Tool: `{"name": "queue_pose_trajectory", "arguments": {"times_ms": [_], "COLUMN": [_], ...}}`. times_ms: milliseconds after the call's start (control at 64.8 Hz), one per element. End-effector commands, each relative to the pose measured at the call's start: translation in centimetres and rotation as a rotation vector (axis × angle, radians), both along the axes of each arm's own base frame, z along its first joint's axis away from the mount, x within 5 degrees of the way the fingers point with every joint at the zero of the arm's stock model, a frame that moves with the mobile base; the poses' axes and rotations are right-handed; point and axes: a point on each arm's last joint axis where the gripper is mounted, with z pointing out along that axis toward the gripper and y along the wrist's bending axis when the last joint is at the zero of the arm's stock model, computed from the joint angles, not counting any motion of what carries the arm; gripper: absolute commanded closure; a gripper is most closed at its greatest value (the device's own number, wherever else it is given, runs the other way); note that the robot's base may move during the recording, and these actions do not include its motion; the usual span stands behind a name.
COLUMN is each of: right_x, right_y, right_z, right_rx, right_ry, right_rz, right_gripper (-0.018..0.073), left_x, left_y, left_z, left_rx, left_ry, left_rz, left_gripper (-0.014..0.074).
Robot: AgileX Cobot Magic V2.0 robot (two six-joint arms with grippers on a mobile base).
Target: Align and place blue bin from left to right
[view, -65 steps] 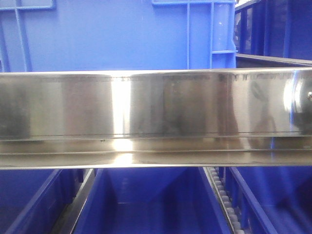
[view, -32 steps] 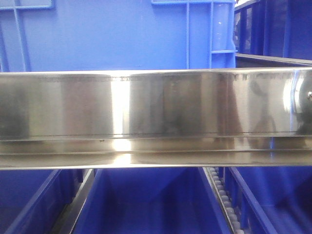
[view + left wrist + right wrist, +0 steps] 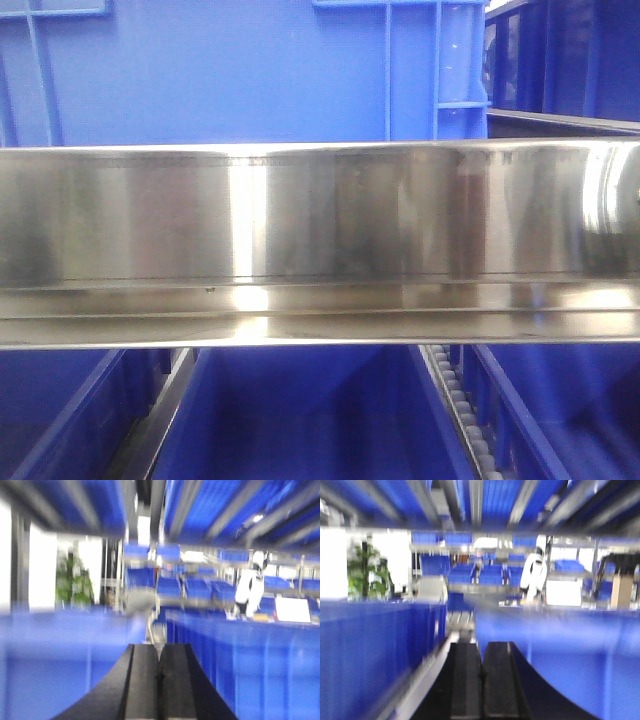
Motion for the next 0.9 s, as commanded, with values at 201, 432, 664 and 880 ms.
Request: {"name": "queue_pose_trajectory", "arguments": {"times_ms": [201,432,664,880], "right_x": [-0.7,2.1,4.8,7.1], "right_y": [0.3,0.2,0.3,1.6], "right_z": [8.7,11.7,11.7,12.8], "right_rx": [0.036,0.077,0.066,0.057], "right_ry": [0.042,0.107,0.172,0.272], "right_rz": [0.037,0.063,0.109,0.264], "right_gripper": [0.0699,0.026,-0.001,-0.001], "left_x": [-0.4,2.3,3.9,6.4], "left_y": [0.2,0.1,-0.5,-1.6], "left_z": [7.4,10.3,10.3,11.3], "left_rx": [0.024,0.051,0.101,0.117], "left_ry": [0.147,0.262,0.274,0.35], "left_rz": [0.016,0.013,-0.079,-0.167], "left_gripper": [0.0627,0.0237,0.0008,-0.0004]}}
